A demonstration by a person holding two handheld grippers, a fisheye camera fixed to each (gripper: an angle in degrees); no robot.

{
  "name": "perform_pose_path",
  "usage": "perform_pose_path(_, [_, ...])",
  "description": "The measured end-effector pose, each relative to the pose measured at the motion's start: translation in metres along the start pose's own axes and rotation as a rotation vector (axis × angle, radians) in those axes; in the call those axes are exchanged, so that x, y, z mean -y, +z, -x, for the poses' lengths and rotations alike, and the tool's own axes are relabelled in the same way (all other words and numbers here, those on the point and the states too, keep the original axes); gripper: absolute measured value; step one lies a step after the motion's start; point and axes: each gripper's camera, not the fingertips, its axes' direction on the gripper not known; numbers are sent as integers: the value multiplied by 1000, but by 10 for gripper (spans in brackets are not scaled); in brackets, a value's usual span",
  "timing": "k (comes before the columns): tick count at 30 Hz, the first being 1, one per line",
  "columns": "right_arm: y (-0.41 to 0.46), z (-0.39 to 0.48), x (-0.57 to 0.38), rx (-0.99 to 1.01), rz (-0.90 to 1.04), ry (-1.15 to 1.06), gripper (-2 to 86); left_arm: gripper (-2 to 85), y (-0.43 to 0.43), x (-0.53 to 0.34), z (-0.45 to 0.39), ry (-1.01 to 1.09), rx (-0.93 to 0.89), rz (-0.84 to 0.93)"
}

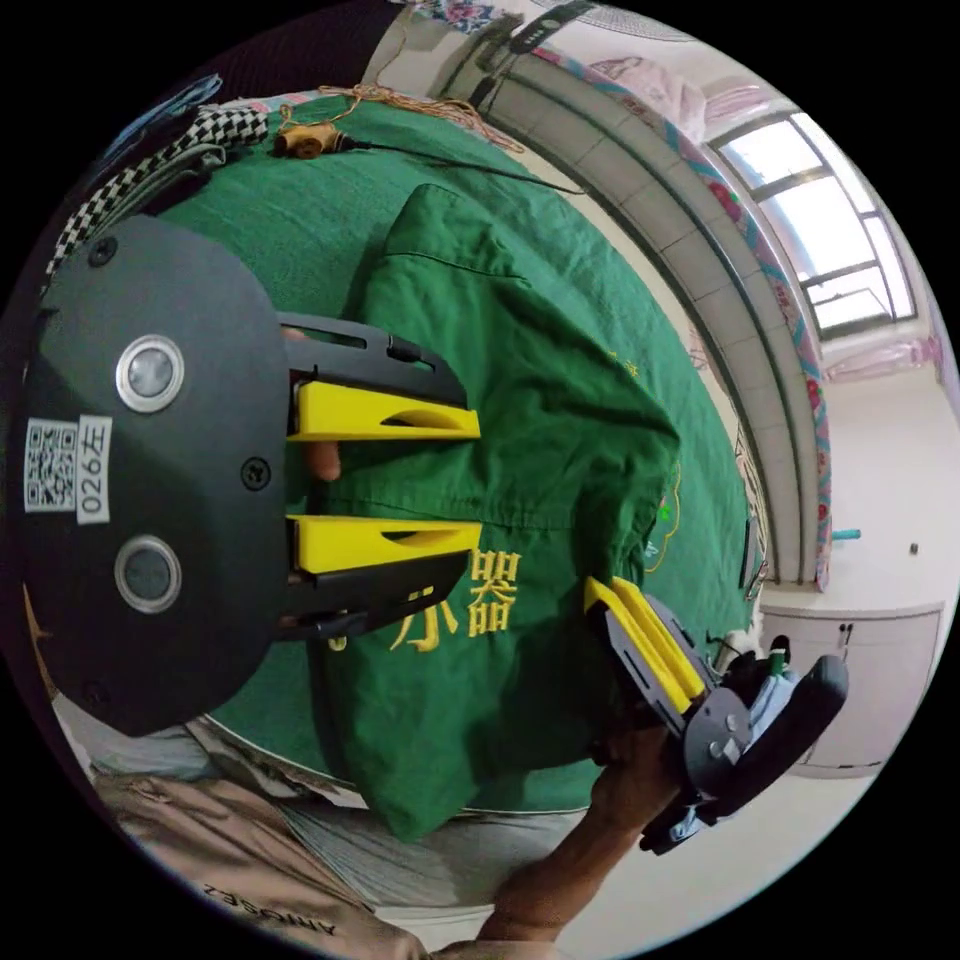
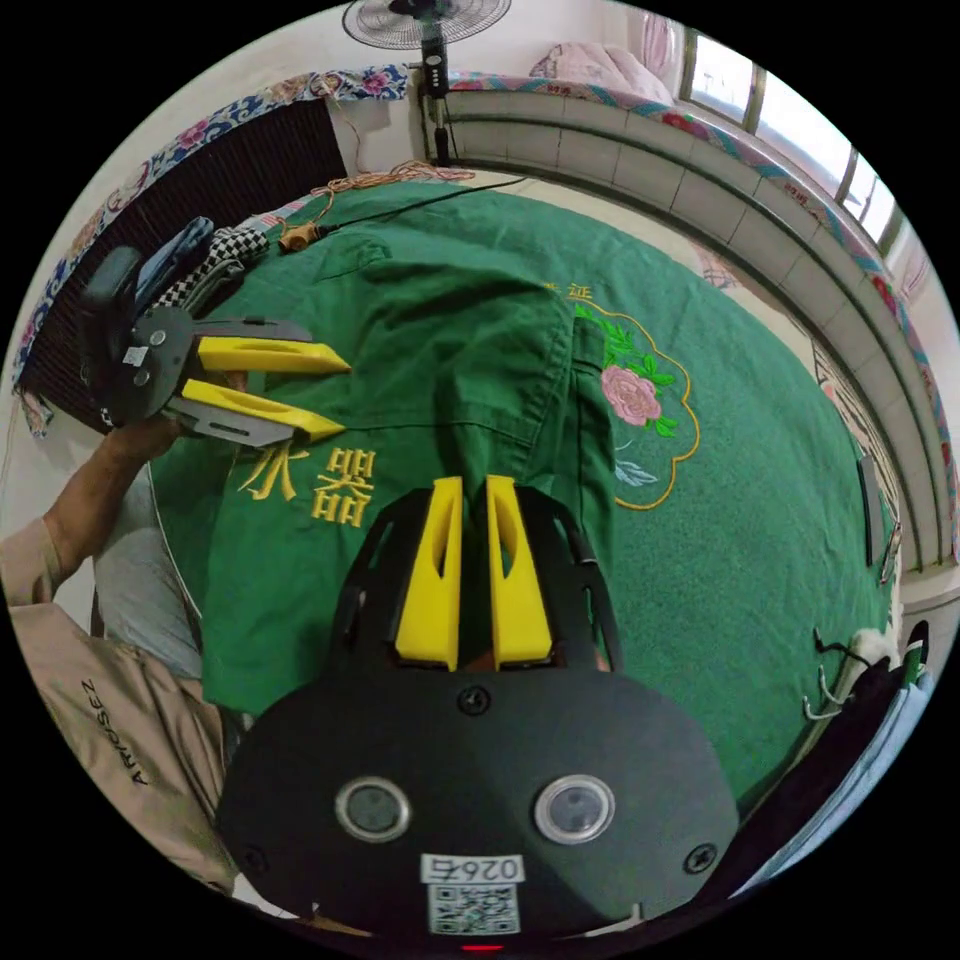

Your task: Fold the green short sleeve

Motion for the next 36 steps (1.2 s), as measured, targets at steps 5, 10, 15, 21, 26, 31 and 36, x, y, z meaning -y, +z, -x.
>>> perform_pose_path(5, [-8,1,-23,31,-103,12,-12,10,-37,4,-1,-9,-60,-27])
perform_pose_path(10, [-22,-9,-49,125,-210,31,-13,-2,-92,-6,26,-101,-212,-148])
perform_pose_path(15, [-29,-21,-74,274,-293,55,-13,0,-132,-13,51,-154,-322,-206])
perform_pose_path(21, [-41,-15,-101,468,-381,-41,-13,77,-207,-58,120,-485,-389,-522])
perform_pose_path(26, [-42,34,-111,700,-381,-261,-13,150,-245,-88,159,-696,-426,-611])
perform_pose_path(31, [-8,134,-117,705,-126,-517,-13,189,-263,-82,177,-715,-525,-646])
perform_pose_path(36, [35,206,-136,479,84,-688,-12,192,-294,-78,185,-715,-482,-701])
